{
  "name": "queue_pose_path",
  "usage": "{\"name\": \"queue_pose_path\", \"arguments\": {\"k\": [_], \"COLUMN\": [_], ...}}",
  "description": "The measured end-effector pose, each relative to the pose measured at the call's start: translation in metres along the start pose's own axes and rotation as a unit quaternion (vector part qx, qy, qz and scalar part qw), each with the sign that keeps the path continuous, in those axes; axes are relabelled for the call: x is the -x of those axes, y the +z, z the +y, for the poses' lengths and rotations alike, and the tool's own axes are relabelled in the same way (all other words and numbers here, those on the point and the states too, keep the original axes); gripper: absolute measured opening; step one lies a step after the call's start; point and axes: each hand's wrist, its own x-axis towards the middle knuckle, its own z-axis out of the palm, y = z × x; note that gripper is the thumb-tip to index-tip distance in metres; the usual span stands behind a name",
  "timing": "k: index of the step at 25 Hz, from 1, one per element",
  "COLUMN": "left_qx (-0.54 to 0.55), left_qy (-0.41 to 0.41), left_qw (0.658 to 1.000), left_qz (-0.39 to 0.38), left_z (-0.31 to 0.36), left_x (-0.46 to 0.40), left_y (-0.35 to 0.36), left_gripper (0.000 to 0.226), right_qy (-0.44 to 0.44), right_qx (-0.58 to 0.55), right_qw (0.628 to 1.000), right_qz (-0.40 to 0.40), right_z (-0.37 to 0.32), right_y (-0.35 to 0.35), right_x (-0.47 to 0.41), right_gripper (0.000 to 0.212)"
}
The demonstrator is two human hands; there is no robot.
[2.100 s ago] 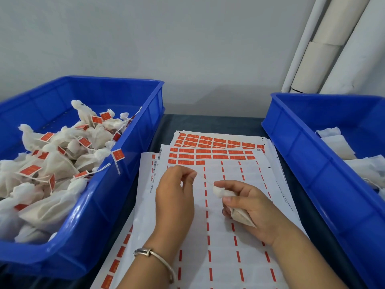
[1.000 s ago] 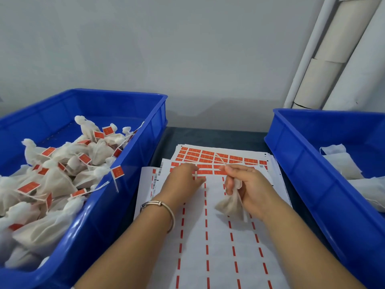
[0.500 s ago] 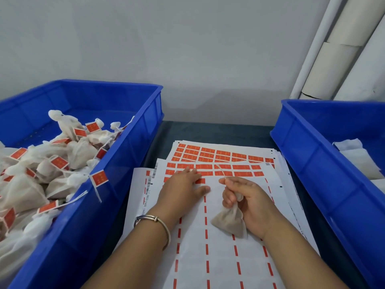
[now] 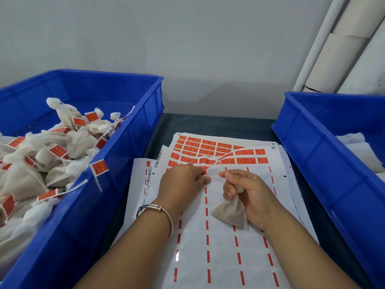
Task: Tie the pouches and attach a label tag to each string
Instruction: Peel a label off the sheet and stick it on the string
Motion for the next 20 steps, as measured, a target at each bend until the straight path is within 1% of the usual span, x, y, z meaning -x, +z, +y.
{"name": "queue_pose_path", "arguments": {"k": [4,7,12,16,18,20], "left_qx": [-0.033,-0.042,-0.004,0.019,0.052,0.059], "left_qy": [0.023,0.023,0.01,-0.039,-0.058,-0.054], "left_qw": [0.999,0.999,1.0,0.997,0.994,0.994], "left_qz": [-0.007,0.005,0.024,0.063,0.083,0.074], "left_z": [-0.0023,-0.0031,-0.0048,-0.0077,-0.009,-0.008], "left_x": [-0.003,-0.0047,-0.0053,-0.0057,-0.0066,-0.0077], "left_y": [0.0024,0.0039,0.0059,0.005,0.0049,0.0059], "left_gripper": [0.032,0.031,0.032,0.027,0.023,0.03], "right_qy": [0.001,-0.001,-0.002,-0.003,0.001,0.004], "right_qx": [0.002,0.003,0.01,-0.005,-0.008,-0.006], "right_qw": [1.0,1.0,1.0,1.0,1.0,1.0], "right_qz": [0.0,-0.001,0.003,0.0,0.003,0.01], "right_z": [-0.0001,-0.0004,-0.0002,-0.0018,-0.0021,-0.0023], "right_y": [-0.0003,-0.0002,0.0006,0.0018,0.003,0.0036], "right_x": [0.0008,0.0009,0.0019,0.0037,0.004,0.0041], "right_gripper": [0.022,0.024,0.023,0.019,0.018,0.02]}}
